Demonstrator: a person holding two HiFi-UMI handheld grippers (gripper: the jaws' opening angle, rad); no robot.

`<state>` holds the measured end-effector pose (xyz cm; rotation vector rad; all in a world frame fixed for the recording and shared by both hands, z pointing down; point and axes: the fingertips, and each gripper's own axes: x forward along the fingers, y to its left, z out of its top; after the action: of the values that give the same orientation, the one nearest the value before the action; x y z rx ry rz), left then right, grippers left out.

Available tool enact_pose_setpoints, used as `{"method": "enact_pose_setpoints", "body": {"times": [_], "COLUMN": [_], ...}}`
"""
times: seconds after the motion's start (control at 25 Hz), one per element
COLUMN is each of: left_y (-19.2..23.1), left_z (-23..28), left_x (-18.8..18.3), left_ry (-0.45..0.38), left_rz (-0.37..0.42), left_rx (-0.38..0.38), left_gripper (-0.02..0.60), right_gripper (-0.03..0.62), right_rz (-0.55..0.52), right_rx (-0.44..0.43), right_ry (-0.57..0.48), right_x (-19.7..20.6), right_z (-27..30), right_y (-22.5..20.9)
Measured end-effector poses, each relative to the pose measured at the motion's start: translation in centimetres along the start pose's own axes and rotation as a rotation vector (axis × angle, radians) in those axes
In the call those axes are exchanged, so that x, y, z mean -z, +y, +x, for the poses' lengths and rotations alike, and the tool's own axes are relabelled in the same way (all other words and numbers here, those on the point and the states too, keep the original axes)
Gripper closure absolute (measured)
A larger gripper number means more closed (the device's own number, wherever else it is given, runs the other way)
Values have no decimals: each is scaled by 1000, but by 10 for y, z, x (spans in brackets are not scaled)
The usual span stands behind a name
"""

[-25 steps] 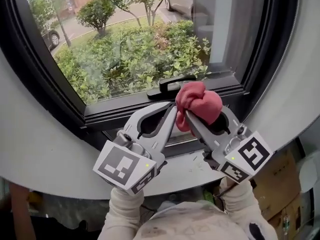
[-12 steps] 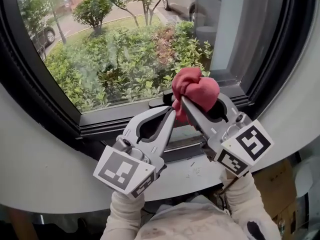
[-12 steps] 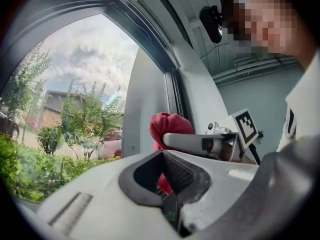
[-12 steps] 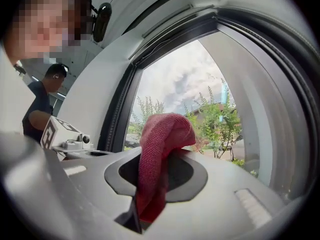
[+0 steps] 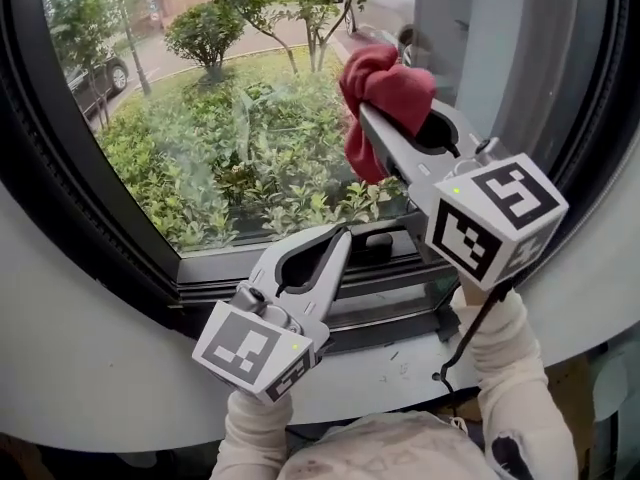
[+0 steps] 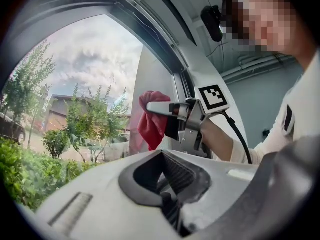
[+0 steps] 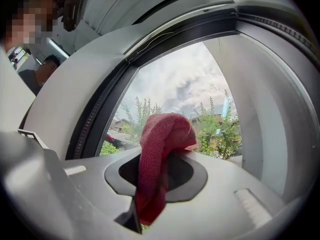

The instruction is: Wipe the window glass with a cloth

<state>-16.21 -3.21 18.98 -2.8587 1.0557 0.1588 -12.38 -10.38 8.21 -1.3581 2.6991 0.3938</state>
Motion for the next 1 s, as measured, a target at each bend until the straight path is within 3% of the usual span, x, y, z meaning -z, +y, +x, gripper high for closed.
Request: {"method": "enact_pose_setpoints", "body": {"times": [0.32, 0.64, 1.0], "left_y": [16, 14, -16], "left_z": [10, 14, 46], "left_x": [-11, -5, -6], "left_ry": [-15, -21, -26], "left_rz": [11, 2, 9], "left_rx": [7, 12, 23], "left_gripper": [580, 580, 580], "right_gripper": [485, 485, 485], "right_rz": [-75, -58, -86], "right_rx": [13, 11, 71], "right_ry": [-33, -38, -35], "right_x": [-29, -10, -11], "right_z": [18, 7, -27], "right_y": [2, 3, -52]}}
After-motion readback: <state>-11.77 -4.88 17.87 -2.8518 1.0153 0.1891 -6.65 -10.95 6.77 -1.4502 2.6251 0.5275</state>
